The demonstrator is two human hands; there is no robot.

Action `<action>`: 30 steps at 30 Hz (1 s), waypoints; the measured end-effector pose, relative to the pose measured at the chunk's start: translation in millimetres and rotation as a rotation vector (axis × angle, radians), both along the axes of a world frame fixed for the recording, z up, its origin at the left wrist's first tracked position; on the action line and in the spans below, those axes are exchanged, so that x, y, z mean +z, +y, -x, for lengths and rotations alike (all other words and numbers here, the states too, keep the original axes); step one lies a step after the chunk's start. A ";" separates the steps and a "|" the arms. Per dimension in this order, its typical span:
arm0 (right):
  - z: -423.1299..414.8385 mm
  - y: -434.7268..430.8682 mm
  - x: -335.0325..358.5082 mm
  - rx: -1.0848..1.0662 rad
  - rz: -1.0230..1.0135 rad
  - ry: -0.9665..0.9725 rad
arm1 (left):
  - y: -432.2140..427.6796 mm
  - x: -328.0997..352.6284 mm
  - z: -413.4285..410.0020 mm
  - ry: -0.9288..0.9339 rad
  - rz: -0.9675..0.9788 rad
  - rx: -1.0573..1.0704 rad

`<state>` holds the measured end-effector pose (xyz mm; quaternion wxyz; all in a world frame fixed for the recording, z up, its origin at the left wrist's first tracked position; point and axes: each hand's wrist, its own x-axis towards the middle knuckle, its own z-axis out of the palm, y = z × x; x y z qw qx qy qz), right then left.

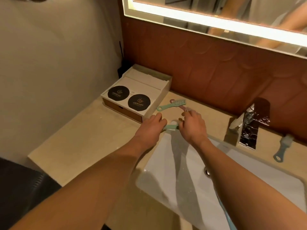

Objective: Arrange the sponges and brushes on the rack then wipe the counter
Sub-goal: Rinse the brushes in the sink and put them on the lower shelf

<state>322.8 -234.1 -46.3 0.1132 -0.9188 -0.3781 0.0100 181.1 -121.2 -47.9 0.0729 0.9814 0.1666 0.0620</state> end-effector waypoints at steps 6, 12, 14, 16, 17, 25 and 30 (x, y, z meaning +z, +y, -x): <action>-41.2 6.1 -19.4 0.090 0.108 0.041 | 7.8 -12.4 -29.7 0.032 0.032 -0.027; -53.1 3.6 -25.2 0.053 0.072 -0.013 | 10.0 -19.6 -42.8 0.046 0.032 -0.021; -53.8 2.5 -23.3 0.070 0.068 -0.009 | 9.1 -21.7 -44.7 0.043 0.027 -0.014; -53.8 1.7 -22.1 0.124 0.085 -0.007 | 8.1 -23.2 -45.5 0.037 0.014 -0.016; -53.3 1.1 -21.7 0.159 0.098 -0.003 | 7.7 -23.8 -45.5 0.036 0.007 -0.020; -41.0 -5.3 -23.1 0.386 0.194 -0.141 | 2.6 -25.7 -39.3 0.028 0.031 -0.032; -36.5 -6.9 -22.5 0.405 0.188 -0.215 | 4.6 -25.5 -34.4 0.019 0.049 -0.025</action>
